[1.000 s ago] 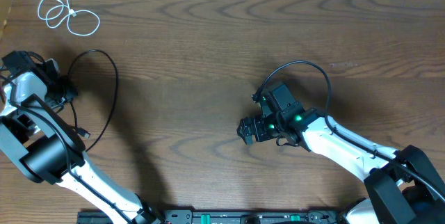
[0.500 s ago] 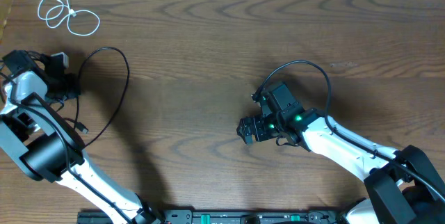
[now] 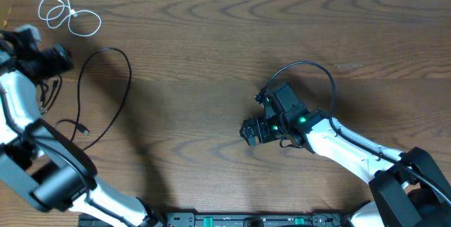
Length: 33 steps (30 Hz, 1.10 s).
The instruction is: Untangle cables
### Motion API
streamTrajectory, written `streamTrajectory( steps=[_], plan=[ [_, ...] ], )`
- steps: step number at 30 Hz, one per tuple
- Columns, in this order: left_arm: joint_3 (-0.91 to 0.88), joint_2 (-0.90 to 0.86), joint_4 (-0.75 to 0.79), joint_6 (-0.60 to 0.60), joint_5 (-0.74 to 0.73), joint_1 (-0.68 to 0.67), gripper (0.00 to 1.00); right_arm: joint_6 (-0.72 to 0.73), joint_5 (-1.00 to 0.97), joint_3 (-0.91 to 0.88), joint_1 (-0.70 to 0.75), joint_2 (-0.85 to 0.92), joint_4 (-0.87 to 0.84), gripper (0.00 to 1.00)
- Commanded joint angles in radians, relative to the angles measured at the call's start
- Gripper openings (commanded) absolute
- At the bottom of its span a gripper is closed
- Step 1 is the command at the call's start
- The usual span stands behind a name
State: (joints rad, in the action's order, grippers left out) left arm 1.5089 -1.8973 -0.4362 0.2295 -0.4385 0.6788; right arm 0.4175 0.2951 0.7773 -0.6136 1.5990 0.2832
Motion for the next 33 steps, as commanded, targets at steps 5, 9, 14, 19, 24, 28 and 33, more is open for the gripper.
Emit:
streamTrajectory(
  steps=[5, 9, 14, 19, 24, 28, 33],
  plan=[
    [0.027, 0.169, 0.150, -0.637, -0.389, -0.005, 0.92, 0.009, 0.001, -0.003, -0.016, 0.005, 0.011, 0.99],
    [0.026, 0.180, 0.112, -0.894, -0.573, -0.055, 0.92, 0.009, 0.048, -0.003, -0.016, 0.003, 0.016, 0.99],
    [0.020, 0.180, -0.097, -0.692, -0.601, -0.258, 0.92, 0.044, 0.023, -0.003, -0.016, -0.020, 0.047, 0.99],
    [0.020, 0.180, -0.217, -0.562, -0.449, -0.560, 0.92, 0.164, -0.143, -0.003, -0.016, -0.116, 0.198, 0.99],
    [0.020, 0.183, -0.306, -0.515, -0.164, -0.809, 0.92, 0.225, -0.249, -0.003, -0.022, -0.271, 0.357, 0.99],
    [0.020, 0.227, -0.335, -0.472, -0.151, -0.892, 0.92, 0.234, -0.349, -0.003, -0.070, -0.438, 0.451, 0.98],
    [0.020, 0.390, -0.449, -0.435, -0.039, -0.903, 0.92, 0.363, -0.555, -0.003, -0.171, -0.691, 0.606, 0.99]
  ],
)
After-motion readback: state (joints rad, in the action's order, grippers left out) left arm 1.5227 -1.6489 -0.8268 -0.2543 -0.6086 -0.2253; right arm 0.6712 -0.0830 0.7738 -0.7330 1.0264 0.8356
